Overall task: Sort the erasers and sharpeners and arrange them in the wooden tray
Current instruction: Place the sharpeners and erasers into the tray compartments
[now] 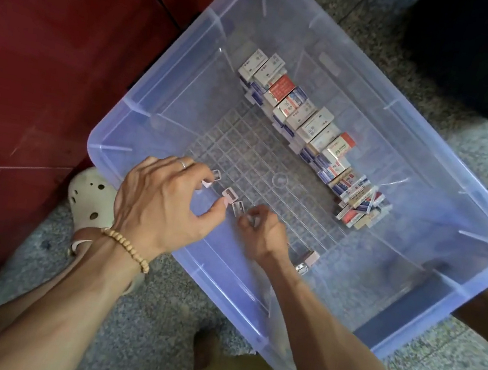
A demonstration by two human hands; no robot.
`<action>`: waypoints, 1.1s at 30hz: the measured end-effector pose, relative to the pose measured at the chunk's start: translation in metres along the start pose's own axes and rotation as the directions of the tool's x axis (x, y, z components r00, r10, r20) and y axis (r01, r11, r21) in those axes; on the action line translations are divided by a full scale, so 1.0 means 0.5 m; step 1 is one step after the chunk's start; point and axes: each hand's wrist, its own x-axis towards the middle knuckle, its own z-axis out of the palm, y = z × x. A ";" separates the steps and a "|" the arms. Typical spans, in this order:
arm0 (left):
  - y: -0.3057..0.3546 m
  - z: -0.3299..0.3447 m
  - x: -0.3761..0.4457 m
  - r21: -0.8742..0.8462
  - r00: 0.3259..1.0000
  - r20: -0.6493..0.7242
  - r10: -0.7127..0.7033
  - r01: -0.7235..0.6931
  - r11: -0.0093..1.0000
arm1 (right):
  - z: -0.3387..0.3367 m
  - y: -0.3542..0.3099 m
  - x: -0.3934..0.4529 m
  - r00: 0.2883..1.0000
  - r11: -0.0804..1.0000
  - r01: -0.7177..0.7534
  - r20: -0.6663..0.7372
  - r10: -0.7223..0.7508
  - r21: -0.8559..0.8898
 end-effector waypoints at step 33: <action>0.088 -0.209 -0.021 -0.390 0.998 -0.057 0.023 -0.044 0.920 | -0.250 -0.260 -0.211 0.732 0.470 -0.138 0.409 -0.544 0.872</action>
